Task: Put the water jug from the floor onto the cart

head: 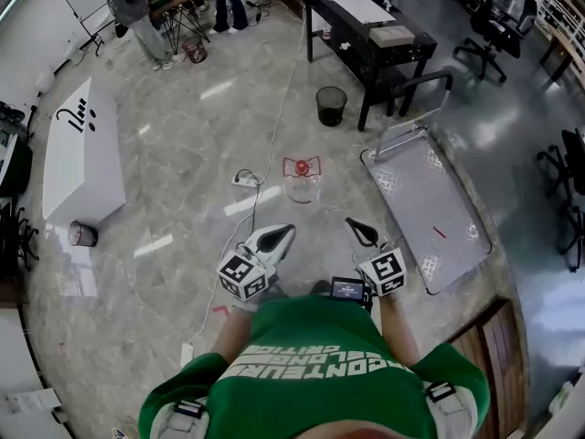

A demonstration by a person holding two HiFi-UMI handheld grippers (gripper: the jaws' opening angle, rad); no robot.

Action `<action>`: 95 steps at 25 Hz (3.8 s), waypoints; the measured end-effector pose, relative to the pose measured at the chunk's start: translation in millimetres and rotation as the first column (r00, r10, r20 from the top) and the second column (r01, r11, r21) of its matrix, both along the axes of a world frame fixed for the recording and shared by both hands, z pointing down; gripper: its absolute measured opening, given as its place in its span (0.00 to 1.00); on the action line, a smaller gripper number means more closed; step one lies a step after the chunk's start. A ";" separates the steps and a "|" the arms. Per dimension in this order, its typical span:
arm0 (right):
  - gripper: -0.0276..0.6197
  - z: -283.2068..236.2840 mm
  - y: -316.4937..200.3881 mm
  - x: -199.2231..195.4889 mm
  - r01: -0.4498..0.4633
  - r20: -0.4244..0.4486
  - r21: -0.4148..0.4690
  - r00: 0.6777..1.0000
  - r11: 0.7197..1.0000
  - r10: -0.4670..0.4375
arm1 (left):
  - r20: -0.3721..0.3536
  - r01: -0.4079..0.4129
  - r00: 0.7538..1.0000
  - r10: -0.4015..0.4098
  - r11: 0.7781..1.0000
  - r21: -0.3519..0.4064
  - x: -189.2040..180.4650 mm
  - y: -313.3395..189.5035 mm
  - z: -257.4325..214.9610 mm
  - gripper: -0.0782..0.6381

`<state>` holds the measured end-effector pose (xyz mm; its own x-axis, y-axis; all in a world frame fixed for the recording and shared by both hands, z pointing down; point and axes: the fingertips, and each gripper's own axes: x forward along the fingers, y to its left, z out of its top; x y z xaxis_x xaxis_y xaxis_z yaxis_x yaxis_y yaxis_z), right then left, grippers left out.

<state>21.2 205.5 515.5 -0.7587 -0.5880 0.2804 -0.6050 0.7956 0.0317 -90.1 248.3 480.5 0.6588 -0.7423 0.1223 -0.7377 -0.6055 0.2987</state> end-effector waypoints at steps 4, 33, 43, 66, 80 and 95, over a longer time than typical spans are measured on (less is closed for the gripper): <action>0.03 7.7 -0.8 -1.3 0.009 0.004 -0.018 1.000 1.000 -0.009 | 0.007 0.005 1.000 -0.005 1.000 -0.019 -0.6 -1.4 6.1 0.13; 0.03 -15.3 -150.6 -155.8 0.004 -0.083 0.037 0.997 0.999 0.000 | -0.072 -0.020 0.997 0.021 1.000 0.009 -153.5 -161.3 -1.3 0.13; 0.03 -17.4 -183.5 -196.4 -0.022 -0.105 0.039 0.994 0.999 0.026 | -0.103 -0.038 0.994 0.037 0.999 -0.006 -196.7 -192.3 7.2 0.13; 0.03 -0.3 -297.5 -147.1 0.081 -0.059 0.003 0.995 0.997 -0.080 | -0.040 0.061 0.997 -0.064 0.997 -0.051 -141.4 -297.2 20.6 0.13; 0.03 24.4 -345.8 -92.9 0.171 -0.043 -0.041 0.984 0.984 -0.173 | 0.007 0.124 0.992 -0.124 0.988 -0.089 -79.8 -339.4 33.2 0.13; 0.03 49.5 -346.6 -99.5 0.193 -0.147 -0.090 0.968 0.977 -0.204 | -0.014 0.127 0.991 -0.131 0.981 -0.147 -89.4 -342.2 59.4 0.13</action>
<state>-78.3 -141.1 565.1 -0.8020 -0.4034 0.4405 -0.4272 0.9028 0.0490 -179.5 -93.9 539.9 0.5625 -0.7967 0.2212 -0.7986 -0.4542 0.3950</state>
